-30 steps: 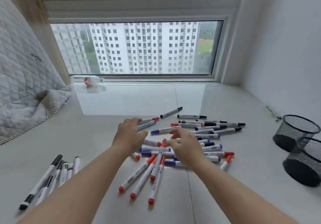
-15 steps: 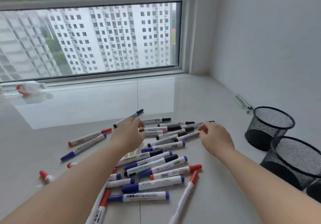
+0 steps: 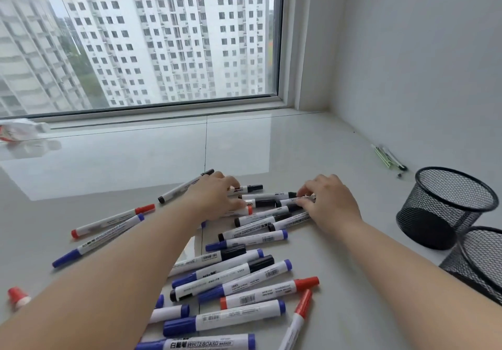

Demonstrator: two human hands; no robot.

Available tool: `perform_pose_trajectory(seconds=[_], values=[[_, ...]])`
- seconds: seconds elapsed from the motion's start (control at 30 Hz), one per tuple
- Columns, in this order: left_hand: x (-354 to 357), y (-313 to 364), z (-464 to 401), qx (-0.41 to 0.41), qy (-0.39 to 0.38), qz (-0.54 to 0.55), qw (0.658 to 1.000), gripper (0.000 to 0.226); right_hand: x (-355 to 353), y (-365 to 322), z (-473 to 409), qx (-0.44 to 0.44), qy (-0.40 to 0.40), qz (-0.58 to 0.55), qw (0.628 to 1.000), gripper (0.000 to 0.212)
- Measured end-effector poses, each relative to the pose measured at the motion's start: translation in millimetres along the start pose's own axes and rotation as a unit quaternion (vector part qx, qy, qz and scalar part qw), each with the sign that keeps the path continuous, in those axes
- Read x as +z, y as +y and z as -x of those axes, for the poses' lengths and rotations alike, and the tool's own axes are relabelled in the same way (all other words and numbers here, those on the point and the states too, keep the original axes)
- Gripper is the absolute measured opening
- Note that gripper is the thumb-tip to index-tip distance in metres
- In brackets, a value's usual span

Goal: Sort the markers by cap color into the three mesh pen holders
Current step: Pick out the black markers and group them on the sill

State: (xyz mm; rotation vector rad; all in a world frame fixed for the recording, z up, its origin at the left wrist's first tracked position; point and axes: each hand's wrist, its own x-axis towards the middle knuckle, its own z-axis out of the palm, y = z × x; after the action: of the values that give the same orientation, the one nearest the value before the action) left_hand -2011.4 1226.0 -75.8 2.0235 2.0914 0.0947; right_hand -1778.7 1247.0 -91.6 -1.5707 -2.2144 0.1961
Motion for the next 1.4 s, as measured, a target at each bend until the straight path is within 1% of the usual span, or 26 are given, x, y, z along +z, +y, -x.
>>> perform_pose_trajectory(seconds=[0.1,0.23,0.3,0.37,0.5,0.6,0.7,0.8,0.87,0.93,1.0,1.03,1.1,1.17,1.27,1.33,1.37,1.4], values=[[-0.1,-2.5,-3.1,-0.008,-0.005,0.025,1.0,0.052,-1.0,5.2,-1.2,-0.008,-0.021,0.031,0.999,0.016],[6.2,-2.5,-5.5,-0.003,0.0,-0.007,1.0,0.057,-1.6,11.8,-5.7,-0.026,-0.04,0.12,0.992,0.023],[10.7,-3.0,-6.4,-0.004,0.005,0.003,1.0,0.056,-1.7,12.8,-7.0,0.006,-0.058,0.119,0.991,0.028],[12.0,-3.7,-7.4,-0.009,0.007,0.005,1.0,0.051,-0.8,12.5,-7.7,0.048,-0.059,0.108,0.991,0.026],[9.5,-3.4,-13.0,-0.003,0.002,-0.032,0.999,0.027,1.4,7.9,-13.2,0.149,-0.061,0.064,0.985,0.031],[10.1,-2.2,-14.1,-0.011,0.004,-0.022,1.0,0.02,2.7,5.5,-18.9,0.216,-0.072,0.026,0.973,0.031],[8.3,-0.4,-17.3,-0.036,0.044,0.02,0.998,0.018,3.5,3.1,-24.7,0.248,-0.086,0.018,0.965,0.026],[5.2,5.8,-26.9,-0.04,0.094,0.045,0.994,0.015,5.2,3.8,-26.4,0.264,-0.09,-0.002,0.96,0.031],[4.3,15.7,-36.3,-0.039,0.114,0.055,0.991,0.014,4.3,8.2,-27.5,0.266,-0.08,-0.04,0.96,0.033],[4.9,30.6,-45.9,-0.047,0.108,0.073,0.99,0.017,-2.0,14.1,-30.5,0.294,-0.051,-0.14,0.944,0.035],[9.8,48.4,-54.9,-0.053,0.082,0.092,0.991,0.029,-11.9,20.6,-33.2,0.316,0.006,-0.248,0.916,0.035],[13.0,56.5,-59.0,-0.053,0.07,0.088,0.992,0.036,-17.4,23.0,-32.8,0.317,0.03,-0.281,0.906,0.034],[19.0,67.3,-65.3,-0.059,0.063,0.063,0.994,0.044,-25.1,24.2,-26.7,0.301,0.025,-0.318,0.899,0.033],[20.8,70.3,-69.7,-0.071,0.06,0.04,0.995,0.042,-26.7,24.4,-20.2,0.273,-0.005,-0.314,0.909,0.026],[19.8,70.6,-67.6,-0.078,0.042,0.015,0.996,0.031,-28.6,23.3,-8.3,0.262,-0.038,-0.26,0.929,0.01],[18.5,71.0,-60.9,-0.067,0.044,0.009,0.997,0.029,-27.3,22.7,0.4,0.256,-0.062,-0.223,0.938,0.019],[16.7,70.3,-56.2,-0.061,0.055,0.017,0.996,0.027,-26.1,22.4,5.8,0.248,-0.066,-0.197,0.946,0.02],[13.8,68.0,-50.9,-0.055,0.07,0.03,0.996,0.025,-25.7,21.5,11.9,0.235,-0.058,-0.159,0.957,0.016]])
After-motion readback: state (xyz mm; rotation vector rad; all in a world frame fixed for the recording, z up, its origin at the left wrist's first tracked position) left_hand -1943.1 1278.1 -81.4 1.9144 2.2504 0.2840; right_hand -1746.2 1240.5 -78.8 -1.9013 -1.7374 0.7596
